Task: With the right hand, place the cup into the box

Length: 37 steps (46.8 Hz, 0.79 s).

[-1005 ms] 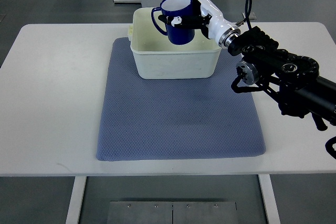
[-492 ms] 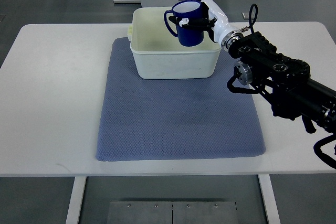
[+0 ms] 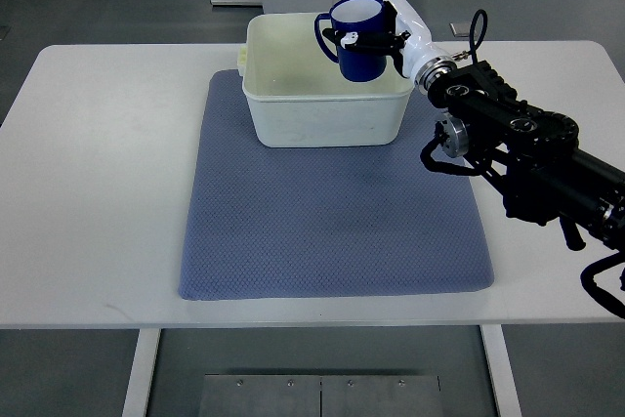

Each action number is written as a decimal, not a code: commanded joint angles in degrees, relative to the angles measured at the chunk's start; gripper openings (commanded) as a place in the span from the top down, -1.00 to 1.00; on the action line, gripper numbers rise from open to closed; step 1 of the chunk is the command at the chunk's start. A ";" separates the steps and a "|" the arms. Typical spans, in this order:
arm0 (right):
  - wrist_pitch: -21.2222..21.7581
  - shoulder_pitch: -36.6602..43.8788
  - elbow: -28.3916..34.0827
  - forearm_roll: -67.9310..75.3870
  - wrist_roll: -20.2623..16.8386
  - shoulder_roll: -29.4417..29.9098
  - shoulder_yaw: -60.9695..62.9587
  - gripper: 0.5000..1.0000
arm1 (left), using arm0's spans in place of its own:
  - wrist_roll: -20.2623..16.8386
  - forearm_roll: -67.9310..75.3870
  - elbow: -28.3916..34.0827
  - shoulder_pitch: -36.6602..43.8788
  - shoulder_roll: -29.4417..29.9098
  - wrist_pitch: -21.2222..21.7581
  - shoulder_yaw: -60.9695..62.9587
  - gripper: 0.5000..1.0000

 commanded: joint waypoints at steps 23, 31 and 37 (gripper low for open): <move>0.77 0.27 0.99 -0.05 -0.21 0.00 -0.01 -0.99 | 0.01 0.05 0.00 0.07 0.00 0.00 0.00 -1.00; 0.86 1.06 3.18 -0.05 -0.38 -1.75 -0.01 -0.99 | 0.01 0.05 0.00 -0.02 0.00 0.00 0.00 -1.00; 0.86 1.94 5.47 -0.05 -1.44 -5.27 0.08 -0.99 | 0.01 0.05 0.00 0.07 0.00 0.00 0.00 -1.00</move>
